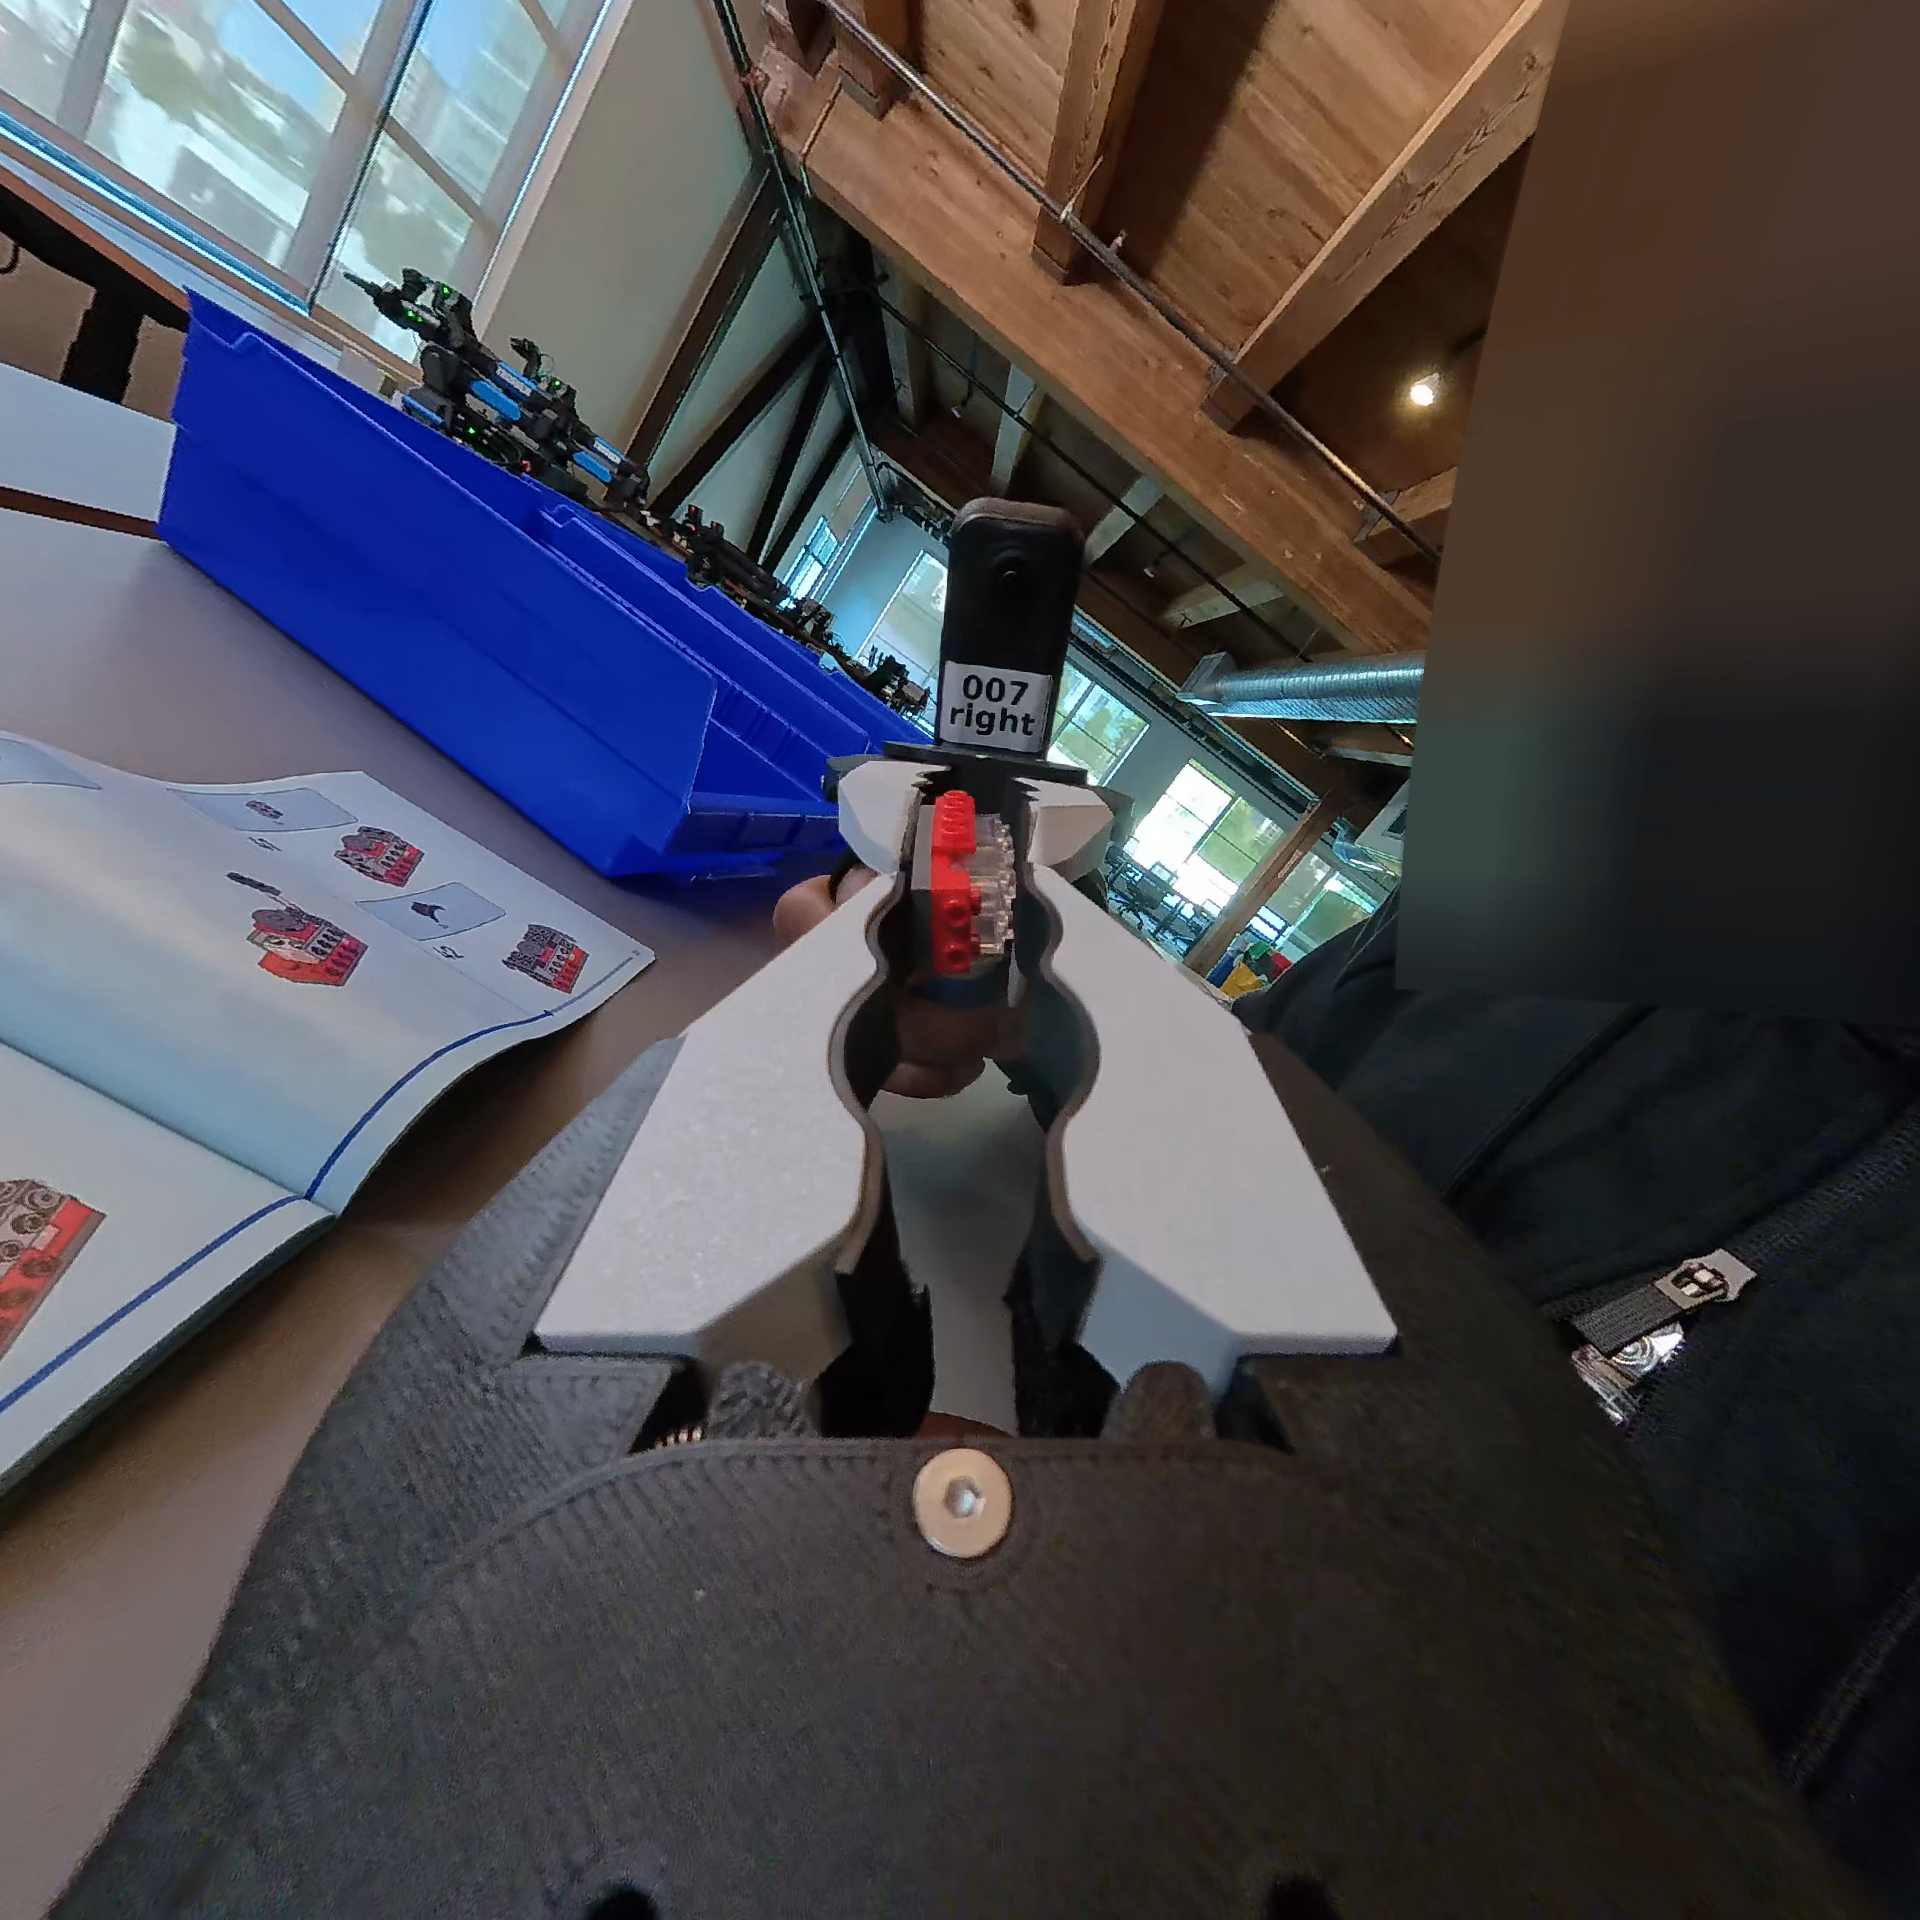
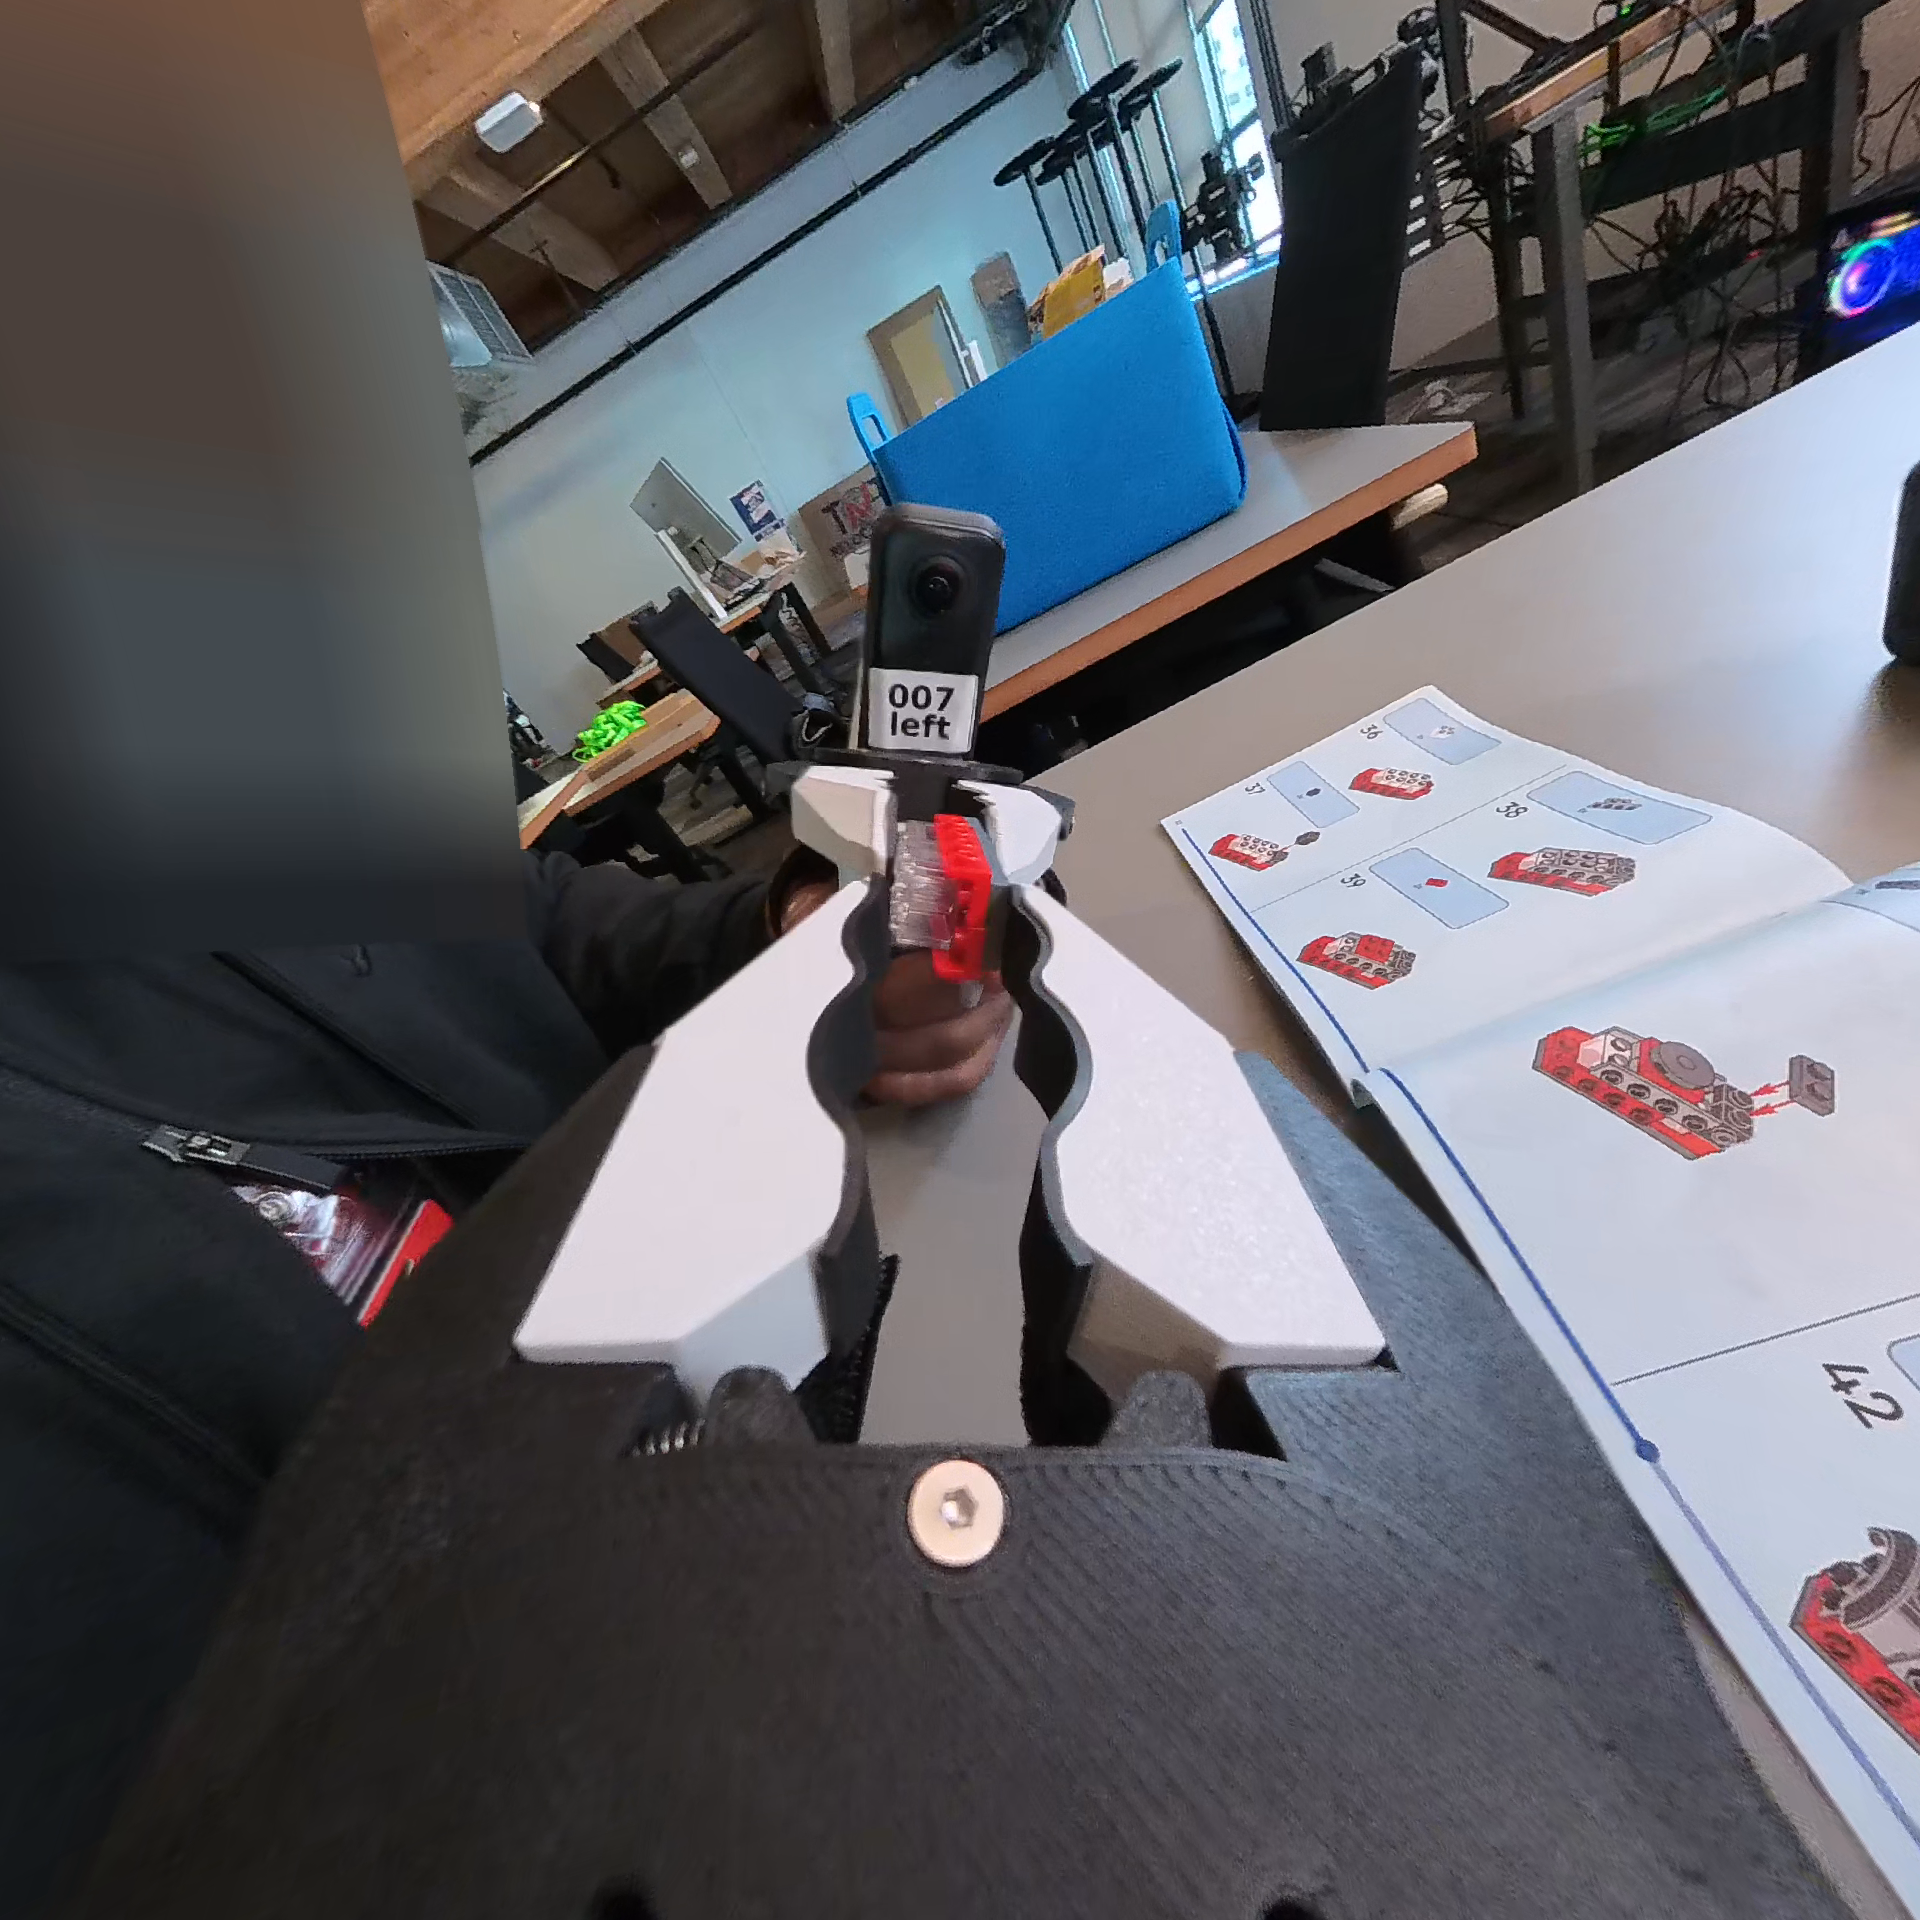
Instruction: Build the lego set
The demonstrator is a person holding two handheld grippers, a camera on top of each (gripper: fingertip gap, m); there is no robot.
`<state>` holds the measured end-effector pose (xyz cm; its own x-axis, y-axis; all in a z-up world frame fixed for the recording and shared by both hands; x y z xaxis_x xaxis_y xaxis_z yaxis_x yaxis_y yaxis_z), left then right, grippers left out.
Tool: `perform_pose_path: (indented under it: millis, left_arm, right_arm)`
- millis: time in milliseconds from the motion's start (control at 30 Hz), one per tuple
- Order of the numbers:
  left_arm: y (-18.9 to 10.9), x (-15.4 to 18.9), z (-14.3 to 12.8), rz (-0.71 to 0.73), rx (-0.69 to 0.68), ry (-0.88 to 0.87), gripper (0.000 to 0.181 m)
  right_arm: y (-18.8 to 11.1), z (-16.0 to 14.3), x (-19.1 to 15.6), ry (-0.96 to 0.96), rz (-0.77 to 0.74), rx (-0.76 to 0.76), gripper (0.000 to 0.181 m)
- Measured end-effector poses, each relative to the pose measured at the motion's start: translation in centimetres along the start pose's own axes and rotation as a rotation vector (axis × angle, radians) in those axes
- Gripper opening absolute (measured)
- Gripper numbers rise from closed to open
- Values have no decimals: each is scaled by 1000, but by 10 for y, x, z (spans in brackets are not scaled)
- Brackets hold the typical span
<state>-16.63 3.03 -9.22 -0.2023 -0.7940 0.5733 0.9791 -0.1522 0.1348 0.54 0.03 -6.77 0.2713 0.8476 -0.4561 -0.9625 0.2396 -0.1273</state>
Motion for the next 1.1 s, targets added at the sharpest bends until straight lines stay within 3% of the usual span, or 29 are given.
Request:
perform_pose_path:
  millis: [700, 900, 1100]
  left_arm:
    - [0, 1, 0, 10, -29, 38, 18]
    - [1, 5, 2, -12, -13, 85, 18]
    - [3, 11, 1, 19, -62, 210, 18]
  right_arm:
    - [0, -2, 0, 15, 6, -12, 20]
    - [-1, 0, -5, -43, 5, -15, 33]
    - [-3, 3, -10, -111, -15, -8, 29]
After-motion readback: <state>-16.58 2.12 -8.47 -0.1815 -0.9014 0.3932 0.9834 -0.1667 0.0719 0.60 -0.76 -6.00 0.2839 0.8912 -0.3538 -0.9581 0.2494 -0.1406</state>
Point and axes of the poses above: each gripper's, where its closed fingertips meet, y out along the fingers, z out of its top, x = y × z across the jaws, the point moved 9 cm from there along -y, back along the fingers, and after that the axes turned 7 degrees about -x, right-handed, at the moved point
